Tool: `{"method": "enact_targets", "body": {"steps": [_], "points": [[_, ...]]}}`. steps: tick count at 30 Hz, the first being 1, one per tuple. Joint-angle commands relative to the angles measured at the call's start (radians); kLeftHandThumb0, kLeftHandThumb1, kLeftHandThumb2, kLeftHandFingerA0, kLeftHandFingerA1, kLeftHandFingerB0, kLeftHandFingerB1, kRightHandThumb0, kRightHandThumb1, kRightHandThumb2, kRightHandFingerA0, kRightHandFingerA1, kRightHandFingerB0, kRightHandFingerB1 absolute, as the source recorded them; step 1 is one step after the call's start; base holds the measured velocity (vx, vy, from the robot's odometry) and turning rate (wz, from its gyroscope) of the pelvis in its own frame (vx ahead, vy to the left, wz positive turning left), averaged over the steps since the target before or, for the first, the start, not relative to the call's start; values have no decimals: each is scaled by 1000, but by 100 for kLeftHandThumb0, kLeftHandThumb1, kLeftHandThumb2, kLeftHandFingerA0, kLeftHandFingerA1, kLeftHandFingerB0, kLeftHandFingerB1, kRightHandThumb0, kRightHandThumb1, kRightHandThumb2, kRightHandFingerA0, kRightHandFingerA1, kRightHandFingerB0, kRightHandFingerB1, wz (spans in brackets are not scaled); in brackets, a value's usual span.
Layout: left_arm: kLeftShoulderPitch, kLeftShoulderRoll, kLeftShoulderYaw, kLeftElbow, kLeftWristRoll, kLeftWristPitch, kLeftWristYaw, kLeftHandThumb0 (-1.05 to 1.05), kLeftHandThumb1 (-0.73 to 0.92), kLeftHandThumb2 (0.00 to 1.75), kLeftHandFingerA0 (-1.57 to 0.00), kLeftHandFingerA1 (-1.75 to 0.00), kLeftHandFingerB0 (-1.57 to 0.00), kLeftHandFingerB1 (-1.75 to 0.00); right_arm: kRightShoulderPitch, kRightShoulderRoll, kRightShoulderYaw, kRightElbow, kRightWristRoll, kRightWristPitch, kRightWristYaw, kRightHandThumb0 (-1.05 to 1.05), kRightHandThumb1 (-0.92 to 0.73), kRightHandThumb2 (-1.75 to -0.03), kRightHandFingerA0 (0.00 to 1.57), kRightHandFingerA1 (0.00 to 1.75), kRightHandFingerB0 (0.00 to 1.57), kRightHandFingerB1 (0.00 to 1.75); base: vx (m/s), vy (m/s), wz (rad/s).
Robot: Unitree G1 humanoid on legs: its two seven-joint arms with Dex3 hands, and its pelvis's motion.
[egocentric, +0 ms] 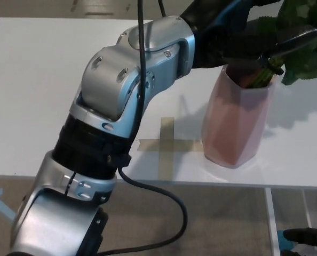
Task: Use the left hand to pick up the rose and then lift and insert it into the pink vase.
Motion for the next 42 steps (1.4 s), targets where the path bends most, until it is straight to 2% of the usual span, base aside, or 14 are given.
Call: {"method": "enact_targets", "body": {"steps": [1,9,13,22,24,28,30,32,34,35,38,42], "points": [[30,33,19,-24,7,-14,-55,-78,44,84,0,0,0,-4,11,-6,-2,9,-6,10,10,-28,-59,-57,55,46,51,42,0,0,0],[41,62,45,-42,5,2,-77,-78,44,83,0,0,0,-5,14,-4,-5,6,-3,9,8,-28,-58,-57,56,46,52,43,0,0,0],[44,122,105,-82,-25,28,-110,-78,45,83,0,0,0,-4,18,-3,-5,7,-4,6,6,-28,-58,-57,56,46,53,43,0,0,0],[49,189,211,-170,-75,70,-135,-78,45,83,0,0,0,-5,25,-2,-13,8,0,4,3,-28,-59,-57,56,46,54,43,0,0,0],[98,267,304,-311,-153,110,-173,-77,45,83,0,0,0,-7,31,-3,-14,8,0,1,-6,-28,-59,-57,57,46,55,44,0,0,0],[104,269,308,-327,-162,124,-168,-77,45,83,0,0,0,-7,33,-3,-15,7,-1,0,-6,-28,-59,-57,57,46,55,44,0,0,0],[261,374,422,-487,-208,51,-250,-79,45,84,0,-1,0,-8,42,2,-20,13,1,2,-29,-28,-59,-57,60,47,56,44,0,0,0],[287,385,433,-510,-219,47,-254,-79,45,84,0,-1,0,-8,44,3,-19,14,-1,2,-31,-28,-59,-57,60,47,56,44,0,0,-3],[457,428,520,-632,-234,-21,-305,-80,45,86,0,-2,0,-8,51,1,-19,14,-4,-3,-40,-28,-59,-57,61,48,55,44,0,0,4],[479,435,531,-648,-238,-30,-309,-80,45,86,0,-2,0,-8,51,0,-19,14,-4,-4,-41,-28,-59,-57,61,48,55,44,0,0,0],[774,425,668,-802,-219,-147,-371,-78,42,87,0,-7,0,-10,62,2,-20,13,-4,-10,-48,-28,-59,-57,63,48,54,43,0,0,0],[808,428,677,-818,-228,-165,-369,-78,42,87,0,-7,0,-10,63,2,-19,13,-4,-10,-49,-28,-59,-57,63,48,54,43,0,0,0]]}}
